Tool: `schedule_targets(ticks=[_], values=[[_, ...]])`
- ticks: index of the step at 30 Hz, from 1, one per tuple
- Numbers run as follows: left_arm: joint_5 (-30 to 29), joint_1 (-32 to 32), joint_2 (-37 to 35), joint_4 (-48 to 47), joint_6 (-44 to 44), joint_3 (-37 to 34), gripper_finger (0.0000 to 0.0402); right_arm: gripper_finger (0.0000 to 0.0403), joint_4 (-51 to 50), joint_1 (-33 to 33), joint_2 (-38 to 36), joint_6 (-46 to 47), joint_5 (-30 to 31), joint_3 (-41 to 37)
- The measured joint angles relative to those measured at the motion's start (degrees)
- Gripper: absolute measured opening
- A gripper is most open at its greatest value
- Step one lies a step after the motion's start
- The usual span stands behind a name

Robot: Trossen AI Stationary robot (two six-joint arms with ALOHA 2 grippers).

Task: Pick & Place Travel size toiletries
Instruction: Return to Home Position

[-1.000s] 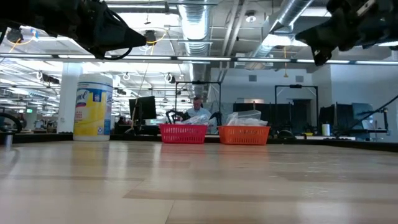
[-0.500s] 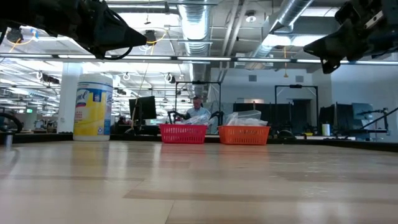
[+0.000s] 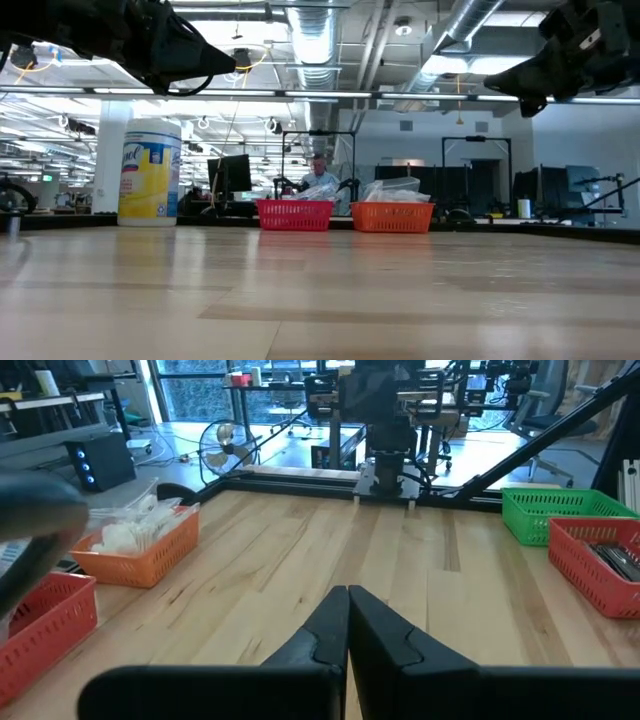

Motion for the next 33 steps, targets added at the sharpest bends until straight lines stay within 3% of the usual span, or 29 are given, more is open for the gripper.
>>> schedule_targets(ticks=[6, 12, 18, 27, 33], values=[[0.0, 0.0, 0.0, 0.0, 0.0, 0.0, 0.0001, 0.0, 0.0, -2.4, 0.0, 0.0, -1.7, -0.5], [0.0, 0.0, 0.0, 0.0, 0.0, 0.0, 0.0001, 0.0, 6.9, -3.8, -2.5, 0.7, -1.7, -8.6], [0.1, 0.0, 0.0, 0.0, 1.3, 0.0, 0.0001, 0.0, 4.0, -4.3, -5.0, 1.1, -2.0, -8.5], [3.0, -0.3, 0.0, -0.2, 7.8, -0.1, 0.0001, 0.0, -0.3, -4.6, -5.8, 4.7, -1.5, -8.5], [9.0, -1.1, -2.4, -2.6, 8.8, -0.1, 0.0001, 0.0, -1.7, -4.8, -5.2, 8.8, -1.4, -8.5]])
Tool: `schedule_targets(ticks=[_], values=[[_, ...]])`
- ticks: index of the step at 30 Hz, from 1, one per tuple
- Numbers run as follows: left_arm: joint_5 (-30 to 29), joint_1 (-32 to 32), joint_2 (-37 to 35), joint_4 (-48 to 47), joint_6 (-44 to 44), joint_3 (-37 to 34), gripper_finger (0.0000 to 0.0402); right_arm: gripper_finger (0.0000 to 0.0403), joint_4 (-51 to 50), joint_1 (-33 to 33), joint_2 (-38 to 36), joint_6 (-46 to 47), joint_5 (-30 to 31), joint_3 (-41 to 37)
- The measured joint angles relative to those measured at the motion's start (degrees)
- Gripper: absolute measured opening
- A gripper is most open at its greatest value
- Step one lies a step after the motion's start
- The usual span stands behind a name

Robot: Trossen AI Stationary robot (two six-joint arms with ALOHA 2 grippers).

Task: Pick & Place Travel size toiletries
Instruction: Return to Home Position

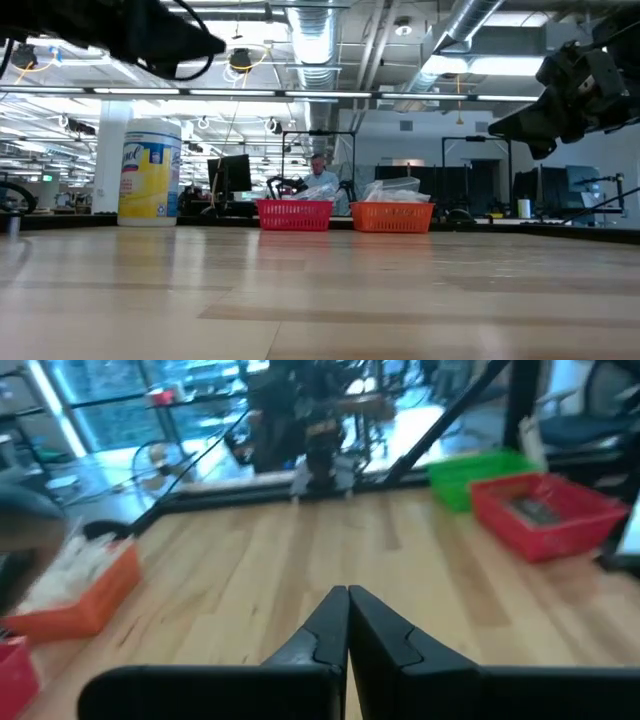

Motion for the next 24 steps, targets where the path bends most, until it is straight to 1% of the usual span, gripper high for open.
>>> schedule_targets(ticks=[3, 5, 12, 15, 19, 24], values=[[3.2, 0.0, -4.9, -2.7, -0.1, -0.3, 0.0001, 0.0, 0.0, 0.0, 0.0, 0.0, 0.0, 0.0], [5.0, 0.0, -9.7, -3.3, -0.4, -2.3, 0.0001, 0.0, 0.0, 0.0, 0.0, 0.0, 0.0, 0.0], [5.2, 1.6, -28.6, -3.8, -2.9, -13.7, 0.0001, 0.0, 0.0, 0.1, 0.0, 0.0, 0.0, 0.0], [5.8, 1.7, -35.9, -4.6, -2.3, -16.7, 0.0001, 0.0, 0.0, 0.1, 0.0, 0.0, 0.0, 0.0], [10.1, 1.7, -43.3, -12.3, -1.5, -17.1, 0.0001, 0.0, 0.0, 0.1, 0.0, 0.0, 0.0, 0.0], [10.1, 1.7, -50.4, -21.5, -2.5, -17.1, 0.0001, 0.0, 0.0, 0.1, 0.0, 0.0, 0.0, -0.1]])
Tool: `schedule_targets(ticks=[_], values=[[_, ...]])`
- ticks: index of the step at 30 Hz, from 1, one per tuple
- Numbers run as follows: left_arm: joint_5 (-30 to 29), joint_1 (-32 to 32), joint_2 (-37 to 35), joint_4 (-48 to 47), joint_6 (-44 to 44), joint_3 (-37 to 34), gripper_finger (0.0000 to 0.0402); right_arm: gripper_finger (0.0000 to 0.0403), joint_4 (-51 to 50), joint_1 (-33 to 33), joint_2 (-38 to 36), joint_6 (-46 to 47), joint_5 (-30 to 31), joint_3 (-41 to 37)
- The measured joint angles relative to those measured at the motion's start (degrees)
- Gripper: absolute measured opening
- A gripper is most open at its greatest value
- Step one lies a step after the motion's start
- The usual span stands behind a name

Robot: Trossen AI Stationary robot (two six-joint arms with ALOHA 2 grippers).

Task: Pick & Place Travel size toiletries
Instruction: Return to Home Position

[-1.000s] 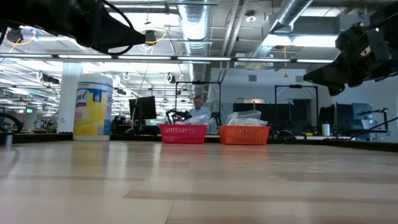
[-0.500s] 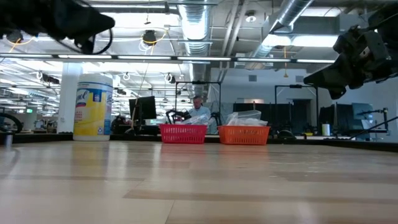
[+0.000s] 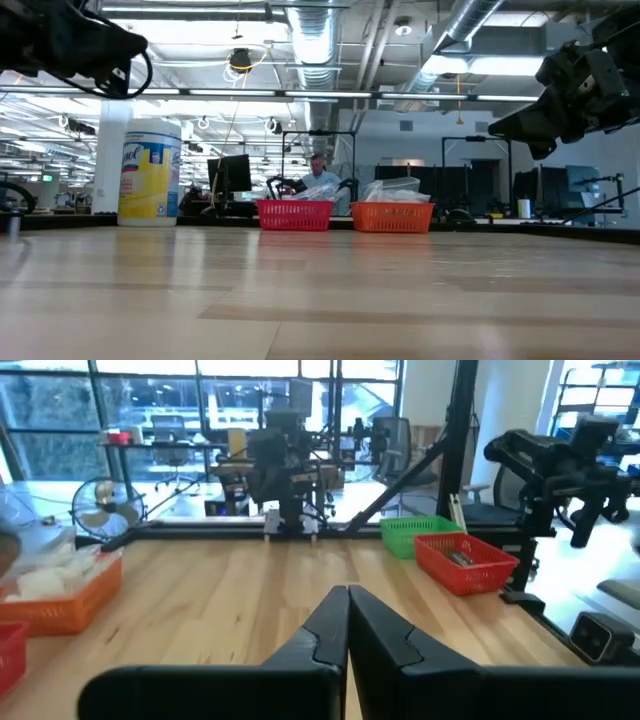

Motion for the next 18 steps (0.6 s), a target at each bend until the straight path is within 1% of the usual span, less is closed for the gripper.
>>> schedule_targets(ticks=[9, 12, 18], values=[[3.7, 0.0, -11.8, -9.9, 1.2, 0.0, 0.0001, 0.0, 0.0, 0.0, 0.0, 0.0, 0.0, 0.0], [3.7, 0.0, -15.1, -14.1, 1.3, 0.0, 0.0001, 0.0, 0.0, 0.0, 0.0, 0.0, 0.0, 0.0], [3.4, 0.2, -16.0, -15.9, 2.4, 0.0, 0.0001, 0.0, 0.0, 0.0, 0.0, 0.0, 0.0, 0.0]])
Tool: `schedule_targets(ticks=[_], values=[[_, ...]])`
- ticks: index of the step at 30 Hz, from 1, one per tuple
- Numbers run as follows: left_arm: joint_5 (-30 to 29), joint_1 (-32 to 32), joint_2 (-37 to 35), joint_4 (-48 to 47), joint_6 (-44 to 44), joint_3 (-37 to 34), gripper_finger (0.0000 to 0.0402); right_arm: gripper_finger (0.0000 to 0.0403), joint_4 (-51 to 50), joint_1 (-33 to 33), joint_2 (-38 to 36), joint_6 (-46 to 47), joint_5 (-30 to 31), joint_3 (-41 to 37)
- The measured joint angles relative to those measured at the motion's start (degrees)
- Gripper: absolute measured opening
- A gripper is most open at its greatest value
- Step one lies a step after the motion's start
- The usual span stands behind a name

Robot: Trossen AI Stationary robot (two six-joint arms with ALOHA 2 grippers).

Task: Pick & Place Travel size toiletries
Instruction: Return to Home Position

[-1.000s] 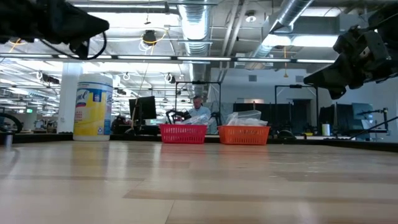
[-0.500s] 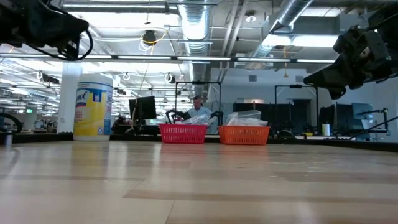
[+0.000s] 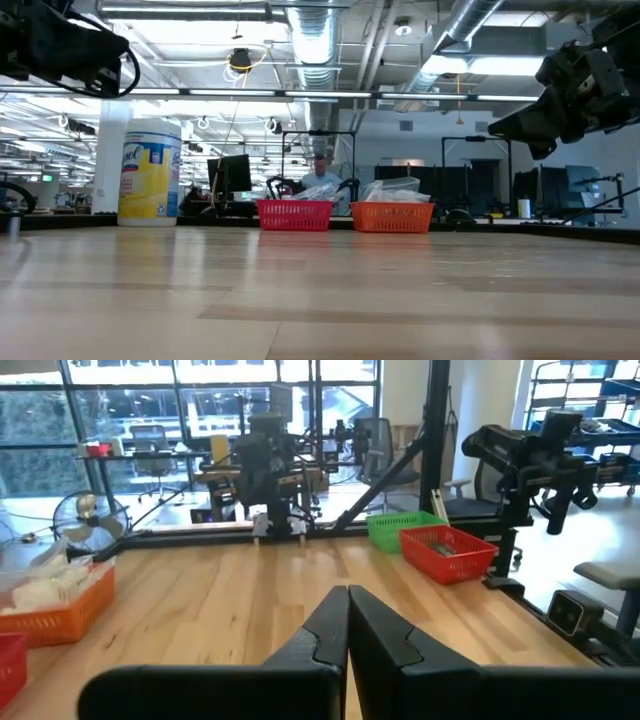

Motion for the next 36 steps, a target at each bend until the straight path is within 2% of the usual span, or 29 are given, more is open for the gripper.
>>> schedule_targets(ticks=[4, 8, 10, 16, 22, 26, 36], values=[[-1.6, 0.2, 0.0, -0.1, 0.3, 0.0, 0.0001, 0.0, 0.0, 0.0, 0.0, 0.0, 0.0, 0.0], [-1.6, 3.7, 0.0, 2.1, 0.4, -1.7, 0.0001, 0.0, 0.0, 0.0, 0.0, 0.0, 0.0, 0.0], [1.2, 6.6, 0.0, 5.6, 0.4, -3.1, 0.0001, 0.0, 0.0, 0.0, 0.0, 0.0, 0.0, 0.0], [14.0, 17.0, 0.0, 6.1, -0.9, -3.3, 0.0001, 0.0, 0.0, 0.0, 0.0, 0.0, 0.0, 0.0], [19.6, 24.9, 0.3, 5.3, -2.5, -3.3, 0.0001, 0.0, 0.0, 0.0, 0.0, 0.0, 0.0, 0.0], [20.7, 25.5, 1.2, 3.2, -3.0, -3.3, 0.0001, 0.0, 0.0, 0.0, 0.0, 0.0, 0.0, 0.0], [20.6, 25.4, 9.0, 3.2, -4.9, -3.3, 0.0001, 0.0, 0.0, 0.0, 0.0, 0.0, 0.0, 0.0]])
